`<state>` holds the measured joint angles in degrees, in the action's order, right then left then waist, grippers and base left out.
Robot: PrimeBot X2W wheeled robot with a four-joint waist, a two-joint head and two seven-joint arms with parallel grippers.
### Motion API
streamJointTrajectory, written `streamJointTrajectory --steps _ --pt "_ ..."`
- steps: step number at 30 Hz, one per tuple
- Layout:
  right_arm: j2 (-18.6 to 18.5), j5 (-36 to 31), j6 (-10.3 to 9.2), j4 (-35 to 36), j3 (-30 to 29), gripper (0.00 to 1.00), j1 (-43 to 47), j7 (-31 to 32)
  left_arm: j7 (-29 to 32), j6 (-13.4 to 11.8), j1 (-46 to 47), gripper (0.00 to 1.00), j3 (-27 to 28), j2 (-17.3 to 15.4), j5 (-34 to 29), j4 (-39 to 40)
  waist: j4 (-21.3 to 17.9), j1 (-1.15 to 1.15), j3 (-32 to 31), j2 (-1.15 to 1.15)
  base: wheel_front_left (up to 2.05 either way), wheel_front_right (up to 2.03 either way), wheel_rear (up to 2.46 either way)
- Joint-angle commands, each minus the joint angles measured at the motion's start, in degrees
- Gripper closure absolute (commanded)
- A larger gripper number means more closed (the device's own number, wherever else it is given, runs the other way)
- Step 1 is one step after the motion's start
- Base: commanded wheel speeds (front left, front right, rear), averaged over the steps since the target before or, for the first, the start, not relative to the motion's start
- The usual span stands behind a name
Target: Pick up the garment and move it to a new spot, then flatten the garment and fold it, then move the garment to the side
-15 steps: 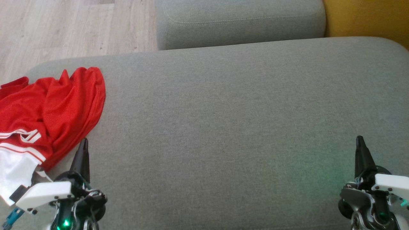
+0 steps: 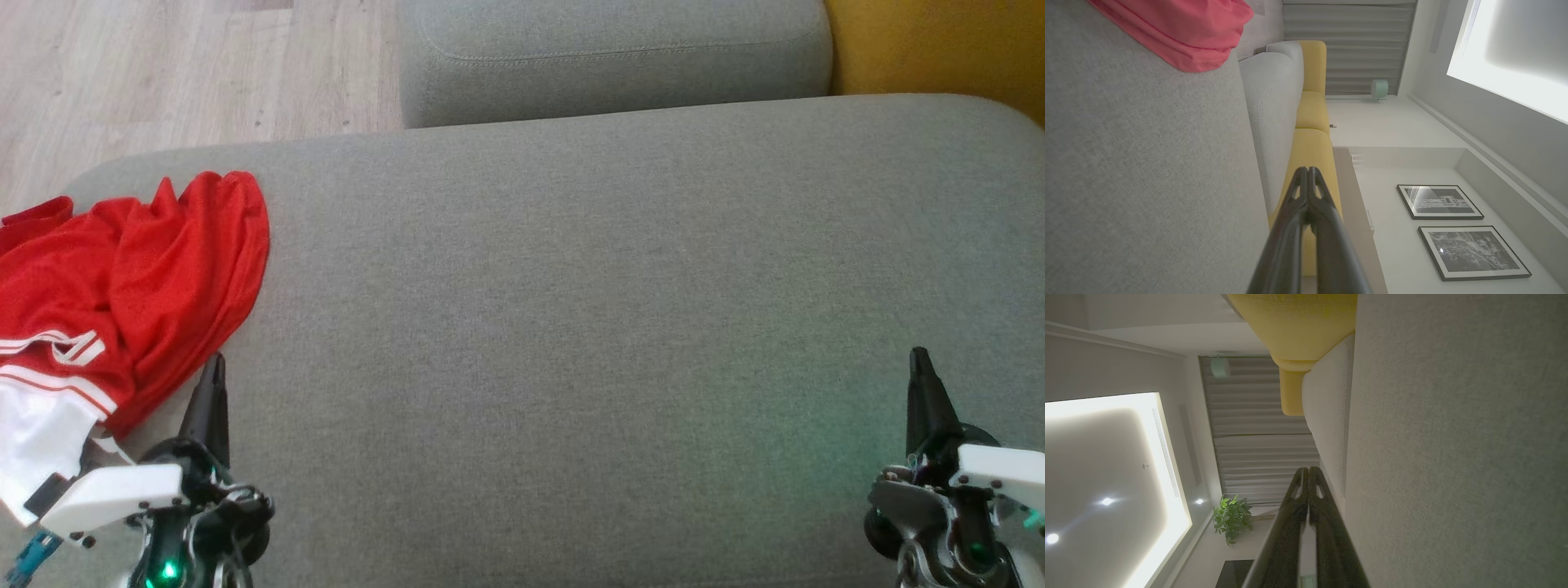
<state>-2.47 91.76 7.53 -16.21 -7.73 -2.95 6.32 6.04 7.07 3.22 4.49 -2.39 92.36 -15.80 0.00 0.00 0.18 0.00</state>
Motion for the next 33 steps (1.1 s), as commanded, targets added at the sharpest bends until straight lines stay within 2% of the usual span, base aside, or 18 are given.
streamJointTrajectory --steps 1,2,3,21,33 --pt "-0.41 0.42 -0.04 2.19 1.23 1.0 -3.23 0.15 0.44 0.42 2.97 1.0 2.02 -0.49 -0.18 1.77 0.0 0.0 0.0 0.0 0.0 0.0 0.0" --pt "-0.41 0.42 -0.04 2.19 1.23 1.0 -3.23 0.15 0.44 0.42 2.97 1.0 2.02 -0.49 -0.18 1.77 0.0 0.0 0.0 0.0 0.0 0.0 0.0" --pt "0.0 -0.01 0.0 0.01 0.01 0.0 0.0 -0.01 -0.01 0.0 0.0 0.0 0.0 0.0 -0.01 0.01 0.0 0.0 0.0 0.0 0.0 0.0 0.0" --pt "-0.01 -3.44 -0.01 -0.11 2.44 0.0 0.79 -2.66 -2.7 -0.25 -1.03 0.0 -1.72 0.04 -2.05 -0.16 -0.01 0.0 0.02 0.0 0.0 0.0 0.0" --pt "-0.06 -11.9 -0.01 1.21 3.64 0.0 0.97 -4.7 -4.71 -1.01 -1.55 0.0 -2.78 -0.02 -7.28 0.67 -0.07 0.0 0.04 0.0 0.0 0.0 0.0"
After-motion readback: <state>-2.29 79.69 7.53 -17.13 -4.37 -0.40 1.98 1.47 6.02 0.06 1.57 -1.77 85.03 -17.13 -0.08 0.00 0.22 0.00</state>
